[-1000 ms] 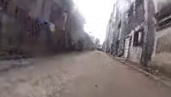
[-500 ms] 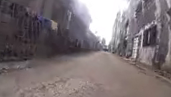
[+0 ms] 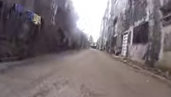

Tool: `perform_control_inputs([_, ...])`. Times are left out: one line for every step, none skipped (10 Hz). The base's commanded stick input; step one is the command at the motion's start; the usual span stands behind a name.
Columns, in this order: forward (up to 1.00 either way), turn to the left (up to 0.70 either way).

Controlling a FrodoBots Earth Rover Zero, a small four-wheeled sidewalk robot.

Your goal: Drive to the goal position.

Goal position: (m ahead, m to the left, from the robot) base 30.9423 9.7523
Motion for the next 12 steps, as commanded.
perform_control_inputs([1.0, 0.07])
perform_control_inputs([1.0, 0.07])
perform_control_inputs([1.0, 0.07])
perform_control_inputs([1.0, 0.07])
perform_control_inputs([1.0, 0.07])
perform_control_inputs([1.0, -0.03])
perform_control_inputs([1.0, -0.24])
perform_control_inputs([1.0, -0.33])
perform_control_inputs([1.0, -0.33])
perform_control_inputs([1.0, -0.33])
perform_control_inputs([1.0, -0.33])
perform_control_inputs([1.0, -0.33])
